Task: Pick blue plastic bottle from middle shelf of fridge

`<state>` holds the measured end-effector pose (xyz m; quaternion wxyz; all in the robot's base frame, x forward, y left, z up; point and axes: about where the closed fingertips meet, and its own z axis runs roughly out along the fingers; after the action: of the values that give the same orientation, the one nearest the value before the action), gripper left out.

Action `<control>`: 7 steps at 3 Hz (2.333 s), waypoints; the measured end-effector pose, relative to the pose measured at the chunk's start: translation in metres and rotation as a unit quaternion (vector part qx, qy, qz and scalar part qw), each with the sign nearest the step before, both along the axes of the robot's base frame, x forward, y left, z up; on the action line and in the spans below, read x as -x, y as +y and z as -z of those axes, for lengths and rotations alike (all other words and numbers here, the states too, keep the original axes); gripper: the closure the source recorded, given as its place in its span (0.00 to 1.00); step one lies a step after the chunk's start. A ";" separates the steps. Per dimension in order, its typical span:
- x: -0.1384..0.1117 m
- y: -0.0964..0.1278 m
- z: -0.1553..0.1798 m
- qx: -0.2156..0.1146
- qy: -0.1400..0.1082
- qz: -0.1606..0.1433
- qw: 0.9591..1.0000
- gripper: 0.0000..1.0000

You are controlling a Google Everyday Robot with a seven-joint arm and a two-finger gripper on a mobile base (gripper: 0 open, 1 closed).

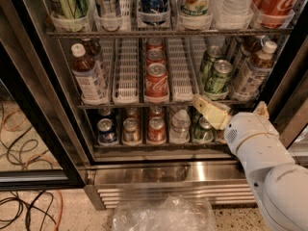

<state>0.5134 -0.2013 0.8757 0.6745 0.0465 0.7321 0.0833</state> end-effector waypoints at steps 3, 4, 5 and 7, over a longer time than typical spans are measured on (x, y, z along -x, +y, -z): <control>-0.016 -0.002 0.026 0.071 -0.091 0.052 0.992 0.00; -0.016 -0.002 0.025 0.071 -0.091 0.052 0.992 0.00; -0.023 -0.011 0.021 0.076 -0.118 0.076 0.987 0.00; -0.030 -0.039 0.007 0.097 -0.170 0.139 0.971 0.00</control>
Offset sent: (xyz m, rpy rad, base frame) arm 0.0169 -0.0471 -0.0347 -0.3212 -0.4016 -0.3829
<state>0.5432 -0.2400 0.8682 0.7950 0.0671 0.5981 -0.0757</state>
